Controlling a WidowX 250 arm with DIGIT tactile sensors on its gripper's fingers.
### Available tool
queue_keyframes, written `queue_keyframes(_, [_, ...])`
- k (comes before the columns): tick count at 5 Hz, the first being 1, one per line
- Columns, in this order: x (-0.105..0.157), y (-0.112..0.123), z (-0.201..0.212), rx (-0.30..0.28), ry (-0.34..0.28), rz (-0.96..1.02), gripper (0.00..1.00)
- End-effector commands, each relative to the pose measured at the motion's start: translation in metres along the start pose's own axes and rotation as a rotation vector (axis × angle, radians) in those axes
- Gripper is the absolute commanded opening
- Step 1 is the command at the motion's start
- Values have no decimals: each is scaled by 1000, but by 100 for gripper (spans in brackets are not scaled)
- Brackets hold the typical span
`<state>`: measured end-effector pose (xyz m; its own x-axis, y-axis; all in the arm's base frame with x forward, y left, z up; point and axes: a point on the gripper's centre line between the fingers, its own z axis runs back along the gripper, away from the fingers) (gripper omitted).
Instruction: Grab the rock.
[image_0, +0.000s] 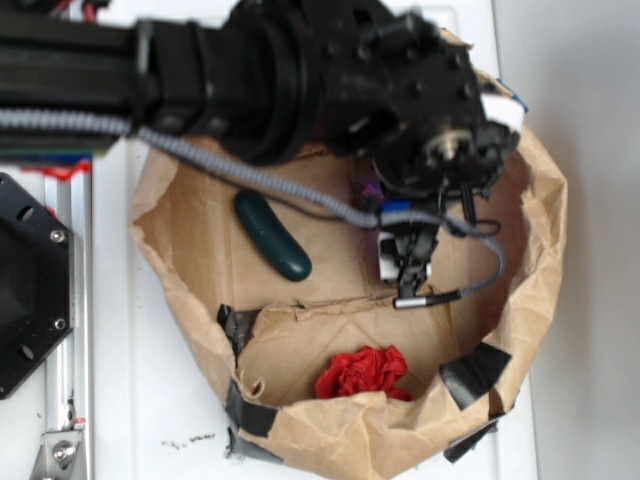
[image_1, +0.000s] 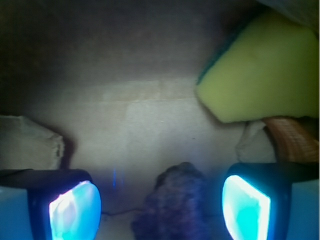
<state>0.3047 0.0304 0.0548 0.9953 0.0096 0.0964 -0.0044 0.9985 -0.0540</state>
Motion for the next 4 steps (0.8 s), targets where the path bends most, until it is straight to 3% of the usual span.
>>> queue_keyframes(1, [5, 14, 0, 45, -20, 4, 100])
queue_keyframes(3, [2, 7, -14, 65, 39, 7, 100])
queue_keyframes(4, [4, 6, -18, 76, 25, 22, 0])
